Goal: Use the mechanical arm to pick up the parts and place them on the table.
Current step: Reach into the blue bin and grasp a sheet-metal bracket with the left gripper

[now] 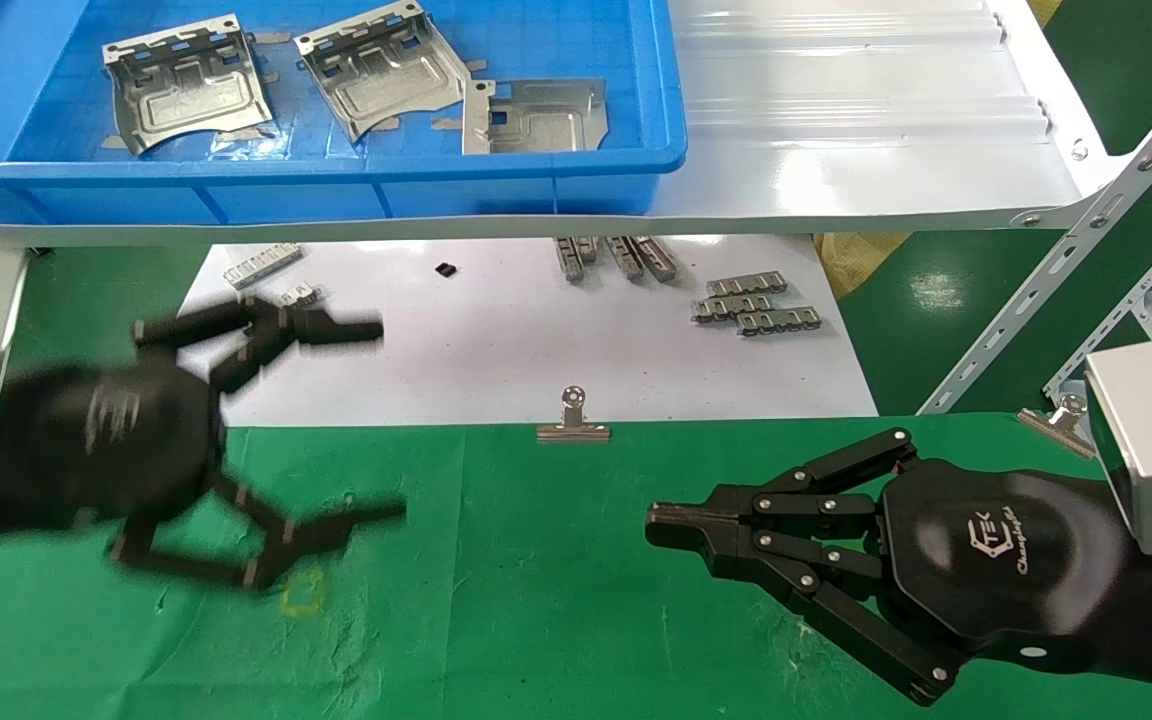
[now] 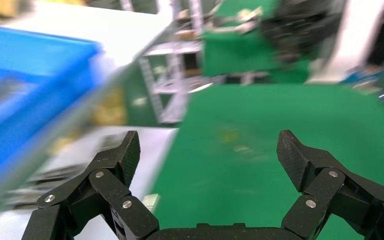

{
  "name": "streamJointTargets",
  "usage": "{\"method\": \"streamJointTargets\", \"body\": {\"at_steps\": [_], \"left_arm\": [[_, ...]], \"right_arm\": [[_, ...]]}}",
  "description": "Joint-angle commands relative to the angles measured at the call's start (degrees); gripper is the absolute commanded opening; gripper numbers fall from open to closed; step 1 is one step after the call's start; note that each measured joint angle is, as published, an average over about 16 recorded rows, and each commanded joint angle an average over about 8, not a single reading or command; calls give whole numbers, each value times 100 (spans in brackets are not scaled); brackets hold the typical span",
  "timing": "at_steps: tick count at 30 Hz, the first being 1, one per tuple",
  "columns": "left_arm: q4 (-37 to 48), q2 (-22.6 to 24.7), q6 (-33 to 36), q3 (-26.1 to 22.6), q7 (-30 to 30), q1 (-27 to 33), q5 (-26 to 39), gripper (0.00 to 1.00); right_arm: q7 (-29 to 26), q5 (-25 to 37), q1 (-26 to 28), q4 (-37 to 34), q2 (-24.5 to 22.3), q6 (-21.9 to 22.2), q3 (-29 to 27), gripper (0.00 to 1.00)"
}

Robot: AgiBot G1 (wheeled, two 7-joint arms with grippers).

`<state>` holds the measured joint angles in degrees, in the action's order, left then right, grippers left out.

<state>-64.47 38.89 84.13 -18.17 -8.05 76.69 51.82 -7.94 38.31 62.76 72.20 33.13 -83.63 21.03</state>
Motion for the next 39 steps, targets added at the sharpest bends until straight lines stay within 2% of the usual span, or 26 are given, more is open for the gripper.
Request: {"method": "streamJointTargets", "body": {"at_steps": [1, 9, 16, 24, 30, 35, 37, 38, 39], "left_arm": [[213, 119, -63, -88, 24, 383, 304, 100], [2283, 1069, -35, -391, 574, 2053, 976, 100], [3994, 1684, -414, -568, 1052, 3108, 1411, 100], [5262, 2065, -1688, -855, 1492, 3901, 2080, 100], [5731, 2251, -2634, -1108, 1771, 4254, 2552, 100], [6007, 2329, -3123, -1244, 1866, 4443, 2783, 100], [6093, 2350, -3244, -1309, 1895, 4502, 2883, 91], [6130, 2358, -3284, -1346, 1909, 4528, 2939, 84], [6165, 2367, -3314, -1387, 1921, 4554, 3000, 72]], "right_arm": [[0, 0, 0, 0, 0, 0, 0, 0], [0, 0, 0, 0, 0, 0, 0, 0], [0, 0, 0, 0, 0, 0, 1, 0], [1, -1, 0, 0, 0, 0, 1, 0], [1, -1, 1, 0, 0, 0, 1, 0], [1, -1, 1, 0, 0, 0, 2, 0], [1, -1, 1, 0, -1, 0, 2, 0], [1, -1, 1, 0, -1, 0, 2, 0], [1, -1, 1, 0, -1, 0, 2, 0]]}}
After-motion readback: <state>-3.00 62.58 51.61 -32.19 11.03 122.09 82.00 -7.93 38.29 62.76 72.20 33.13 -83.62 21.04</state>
